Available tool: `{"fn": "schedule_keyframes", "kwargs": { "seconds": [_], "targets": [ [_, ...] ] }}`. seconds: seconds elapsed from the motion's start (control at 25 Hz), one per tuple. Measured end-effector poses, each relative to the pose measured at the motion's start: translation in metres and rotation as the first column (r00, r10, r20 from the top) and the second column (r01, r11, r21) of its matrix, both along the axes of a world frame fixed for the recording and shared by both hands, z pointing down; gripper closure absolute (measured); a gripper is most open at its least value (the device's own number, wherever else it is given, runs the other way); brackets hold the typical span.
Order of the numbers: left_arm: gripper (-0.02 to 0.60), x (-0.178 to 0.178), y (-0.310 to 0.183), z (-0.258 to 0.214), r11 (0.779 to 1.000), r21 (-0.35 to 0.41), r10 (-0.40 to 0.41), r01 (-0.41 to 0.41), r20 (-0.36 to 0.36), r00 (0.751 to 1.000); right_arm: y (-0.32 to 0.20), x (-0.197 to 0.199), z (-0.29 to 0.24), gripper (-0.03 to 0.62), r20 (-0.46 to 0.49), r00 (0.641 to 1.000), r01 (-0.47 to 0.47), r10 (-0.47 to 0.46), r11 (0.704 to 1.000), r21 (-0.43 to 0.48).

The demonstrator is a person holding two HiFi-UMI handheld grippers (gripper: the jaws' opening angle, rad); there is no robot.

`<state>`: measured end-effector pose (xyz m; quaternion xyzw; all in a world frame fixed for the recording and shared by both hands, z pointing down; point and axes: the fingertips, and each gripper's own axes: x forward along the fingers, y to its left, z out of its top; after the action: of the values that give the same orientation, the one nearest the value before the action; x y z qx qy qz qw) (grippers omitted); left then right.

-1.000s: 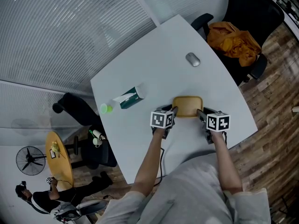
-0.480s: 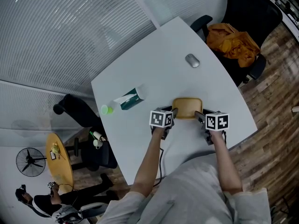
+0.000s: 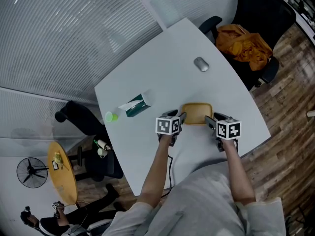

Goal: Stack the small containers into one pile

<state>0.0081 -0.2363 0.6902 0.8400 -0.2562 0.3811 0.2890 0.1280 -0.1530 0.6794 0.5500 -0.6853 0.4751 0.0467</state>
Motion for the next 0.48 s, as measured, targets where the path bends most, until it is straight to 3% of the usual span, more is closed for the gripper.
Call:
{"fn": "schedule_keyframes", "kwargs": {
  "seconds": [0.24,0.48],
  "targets": [
    [0.377,-0.002,0.013,-0.008,1.000,0.016,0.001,-0.001,-0.023,1.000,0.004,-0.001,-0.004,0.368,-0.015,1.000,0.020,-0.020,1.000,0.024],
    [0.377,-0.020,0.043,-0.038,0.991,0.100,-0.080,0.086,-0.060,0.995,0.018,-0.007,-0.015,0.368,-0.084,0.994,0.077,-0.071,0.994,0.075]
  ]
}}
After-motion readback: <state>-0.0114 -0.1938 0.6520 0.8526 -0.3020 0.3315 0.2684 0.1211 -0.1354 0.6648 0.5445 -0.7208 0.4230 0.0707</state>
